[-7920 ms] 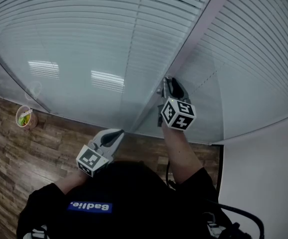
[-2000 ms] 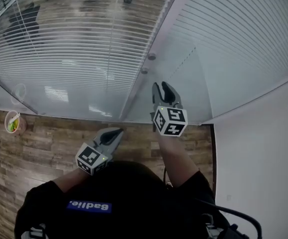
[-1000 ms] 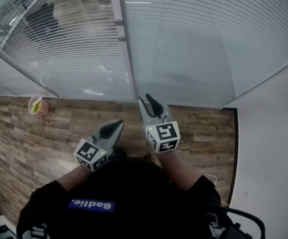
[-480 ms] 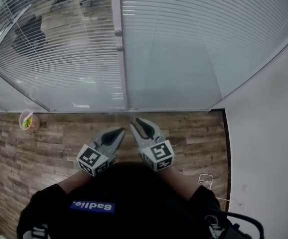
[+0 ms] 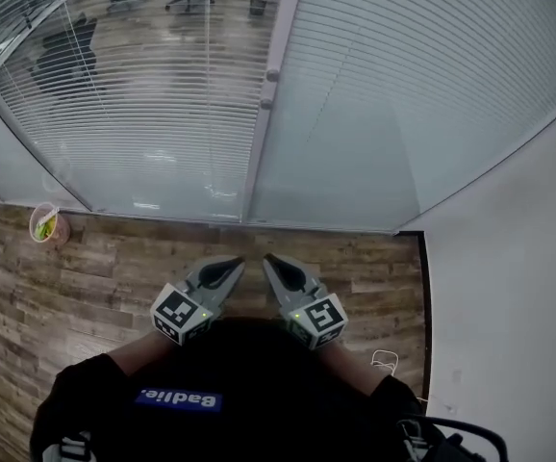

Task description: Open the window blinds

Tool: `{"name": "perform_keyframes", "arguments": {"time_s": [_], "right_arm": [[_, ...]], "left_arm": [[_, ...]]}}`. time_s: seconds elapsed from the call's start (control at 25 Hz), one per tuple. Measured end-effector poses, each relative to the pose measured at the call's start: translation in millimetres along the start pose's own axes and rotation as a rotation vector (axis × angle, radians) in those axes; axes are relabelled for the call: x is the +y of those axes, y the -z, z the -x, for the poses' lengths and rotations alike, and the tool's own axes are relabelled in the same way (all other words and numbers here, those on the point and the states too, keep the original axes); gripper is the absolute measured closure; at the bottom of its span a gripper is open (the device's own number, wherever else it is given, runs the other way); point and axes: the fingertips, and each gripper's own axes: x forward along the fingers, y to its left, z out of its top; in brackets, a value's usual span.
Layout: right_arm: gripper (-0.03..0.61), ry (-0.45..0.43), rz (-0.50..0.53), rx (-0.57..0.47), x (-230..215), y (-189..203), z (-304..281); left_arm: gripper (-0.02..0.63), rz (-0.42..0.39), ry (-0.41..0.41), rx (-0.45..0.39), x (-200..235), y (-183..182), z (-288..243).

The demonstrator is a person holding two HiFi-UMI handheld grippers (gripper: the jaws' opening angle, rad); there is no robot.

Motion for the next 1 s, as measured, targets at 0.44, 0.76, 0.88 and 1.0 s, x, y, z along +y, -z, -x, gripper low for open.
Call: {"name": "perform_keyframes", "arguments": {"time_s": [0.44, 0.76, 0.88, 1.0], "right_arm": [[0.575, -0.057, 0.020, -0.002, 18, 1, -11], [0.575, -0.087, 0.017, -0.009, 26, 7, -12], [0.575, -0.084, 0.017, -0.012, 24, 7, -12], [0.575, -0.079, 0.016, -0.010, 22, 7, -10]], "left_arm": [[0.614, -0.043, 0.046, -0.017, -2, -6, 9], [0.614, -0.041, 0.054, -0.012, -6, -1, 14], [0.614, -0.042, 0.057, -0.008, -7, -1, 12], [0.614, -0.045, 0.061, -0.003, -8, -1, 9]]}}
